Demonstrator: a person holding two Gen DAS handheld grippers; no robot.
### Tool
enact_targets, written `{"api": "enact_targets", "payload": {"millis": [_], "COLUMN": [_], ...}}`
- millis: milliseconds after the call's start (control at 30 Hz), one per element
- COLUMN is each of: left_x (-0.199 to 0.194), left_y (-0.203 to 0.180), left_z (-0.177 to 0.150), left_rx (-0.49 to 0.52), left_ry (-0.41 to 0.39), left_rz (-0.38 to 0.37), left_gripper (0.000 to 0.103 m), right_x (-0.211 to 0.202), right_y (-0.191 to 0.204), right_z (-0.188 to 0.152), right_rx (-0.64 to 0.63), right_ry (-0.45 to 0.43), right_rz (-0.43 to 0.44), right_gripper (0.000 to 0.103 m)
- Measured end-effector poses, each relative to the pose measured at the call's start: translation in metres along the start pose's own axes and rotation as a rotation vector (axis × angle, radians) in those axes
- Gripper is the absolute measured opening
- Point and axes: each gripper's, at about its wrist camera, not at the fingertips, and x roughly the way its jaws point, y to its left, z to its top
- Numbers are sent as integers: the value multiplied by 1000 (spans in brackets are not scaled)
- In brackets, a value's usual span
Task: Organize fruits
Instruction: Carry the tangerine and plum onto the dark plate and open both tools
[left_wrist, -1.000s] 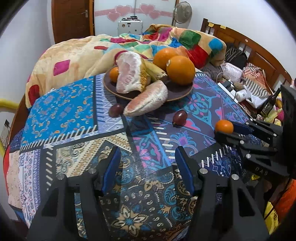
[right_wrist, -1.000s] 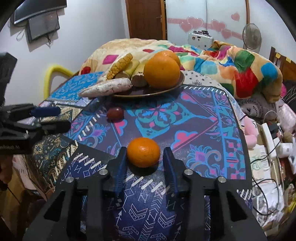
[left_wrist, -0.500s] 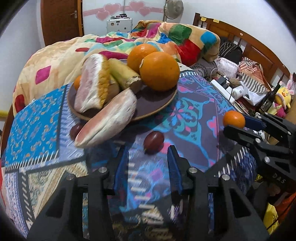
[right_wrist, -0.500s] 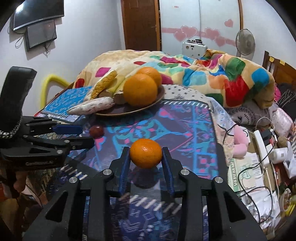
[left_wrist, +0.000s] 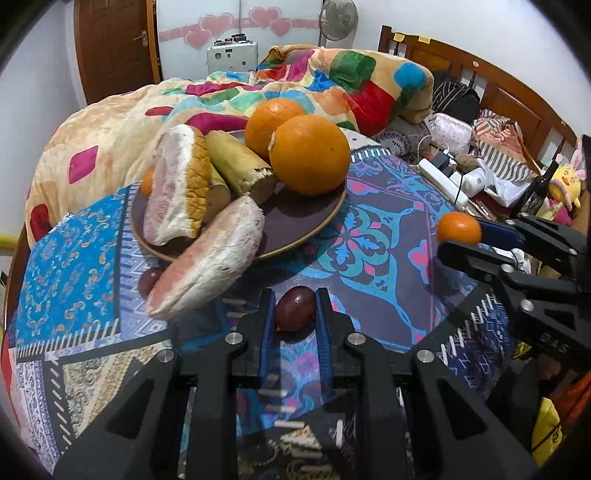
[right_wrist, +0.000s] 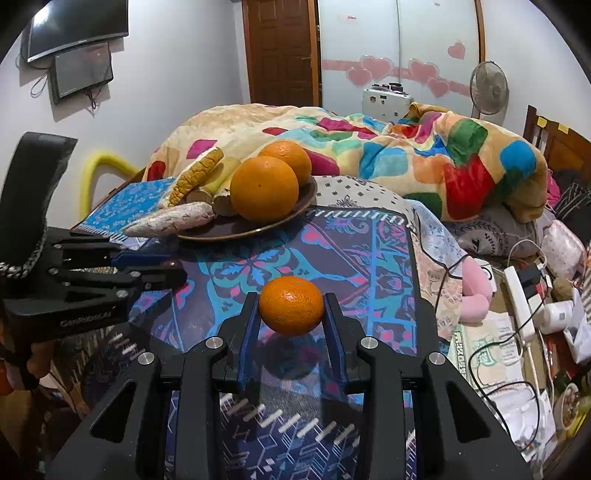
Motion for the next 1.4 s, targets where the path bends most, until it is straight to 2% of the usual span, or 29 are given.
{"api": "enact_targets", "payload": {"millis": [167,300,567,767,933,1167,1400], "left_x": [-26,-45,-54,-42,-18,11,14], "left_y": [16,34,71,84,94,110,108], "left_z": [2,9,26,36,46,57,56], "left_rx": [-23,-30,-69,-72,-74,-124,-112], "left_ry": [-39,-78,-115,-119,-97,-56,-60], "left_rz": [-5,30,71,76,108,107,112], "left_gripper": [21,21,21,21,21,21,21], "right_x": [3,5,18,40,59,67,72], "right_y": [8,16,29,40,48,55,52], "right_z": [8,17,36,48,52,53,54], "right_rx": [-11,-25,-52,-80,-104,-144,-125], "right_ry": [-10,-21,-35,-10,33,64,79], "right_rz": [17,26,49,69,89,97,125], "right_gripper": [31,31,31,31,31,31,31]}}
